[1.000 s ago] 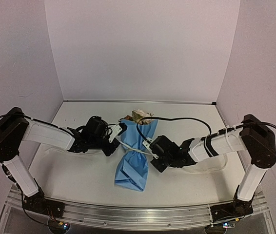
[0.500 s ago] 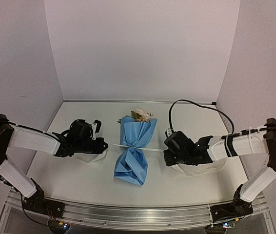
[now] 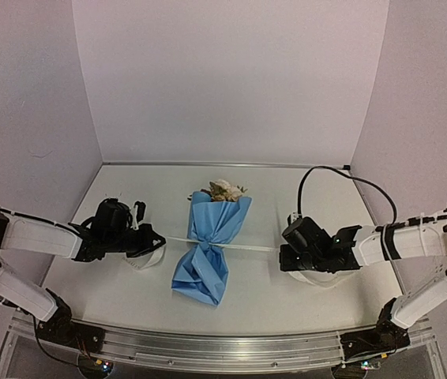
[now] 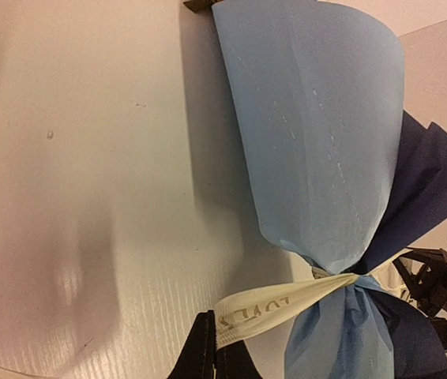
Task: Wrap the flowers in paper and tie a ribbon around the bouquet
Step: Tie the ribbon around the folded bouquet.
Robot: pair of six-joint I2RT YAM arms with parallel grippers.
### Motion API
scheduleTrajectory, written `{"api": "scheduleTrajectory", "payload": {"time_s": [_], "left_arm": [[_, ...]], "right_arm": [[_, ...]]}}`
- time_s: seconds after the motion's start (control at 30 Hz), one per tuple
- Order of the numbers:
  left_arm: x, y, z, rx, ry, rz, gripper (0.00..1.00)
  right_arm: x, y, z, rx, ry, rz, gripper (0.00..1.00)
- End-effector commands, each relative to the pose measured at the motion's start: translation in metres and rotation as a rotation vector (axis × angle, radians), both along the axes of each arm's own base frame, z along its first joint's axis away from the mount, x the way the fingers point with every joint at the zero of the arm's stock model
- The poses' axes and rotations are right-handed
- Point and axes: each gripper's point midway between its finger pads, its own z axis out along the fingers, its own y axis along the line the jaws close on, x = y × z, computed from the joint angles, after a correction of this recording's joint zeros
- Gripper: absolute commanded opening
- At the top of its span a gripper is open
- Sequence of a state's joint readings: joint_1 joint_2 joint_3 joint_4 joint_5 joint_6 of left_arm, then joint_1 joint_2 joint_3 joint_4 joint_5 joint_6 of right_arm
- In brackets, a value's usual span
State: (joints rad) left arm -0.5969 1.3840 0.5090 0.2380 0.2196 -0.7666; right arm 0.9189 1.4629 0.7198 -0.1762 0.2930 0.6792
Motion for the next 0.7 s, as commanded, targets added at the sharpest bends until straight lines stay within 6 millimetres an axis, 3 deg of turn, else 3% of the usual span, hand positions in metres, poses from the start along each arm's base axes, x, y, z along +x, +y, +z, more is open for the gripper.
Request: {"api": "scheduleTrajectory", "payload": {"time_s": [0.0,0.13,0.23,0.33,0.37,0.53,0.67], "left_arm": [[0.022,0.061,-0.016,0.103,0.006,0.218,0.00],[0.013,0.018,0.004,0.121,-0.083,-0.019,0.00],[-0.004,-0.024,0.016,0.163,-0.140,-0.214,0.00],[-0.010,-0.052,0.023,0.163,-0.159,-0.336,0.00],[-0.012,-0.057,0.024,0.159,-0.157,-0.367,0.00],[-0.015,-0.082,0.039,0.148,-0.196,-0.475,0.00],[-0.020,-0.098,0.048,0.138,-0.218,-0.560,0.00]], "right_arm": [[-0.033,-0.129,-0.033,-0.401,0.099,-0.226,0.00],[-0.037,-0.127,-0.031,-0.429,0.118,-0.151,0.00],[-0.039,-0.119,-0.033,-0.424,0.141,-0.073,0.00],[-0.043,-0.108,-0.037,-0.393,0.173,0.003,0.00],[-0.045,-0.104,-0.038,-0.383,0.181,0.033,0.02],[-0.048,-0.079,-0.033,-0.296,0.204,0.138,0.35],[-0.045,-0.064,-0.019,-0.232,0.190,0.173,0.47]]}}
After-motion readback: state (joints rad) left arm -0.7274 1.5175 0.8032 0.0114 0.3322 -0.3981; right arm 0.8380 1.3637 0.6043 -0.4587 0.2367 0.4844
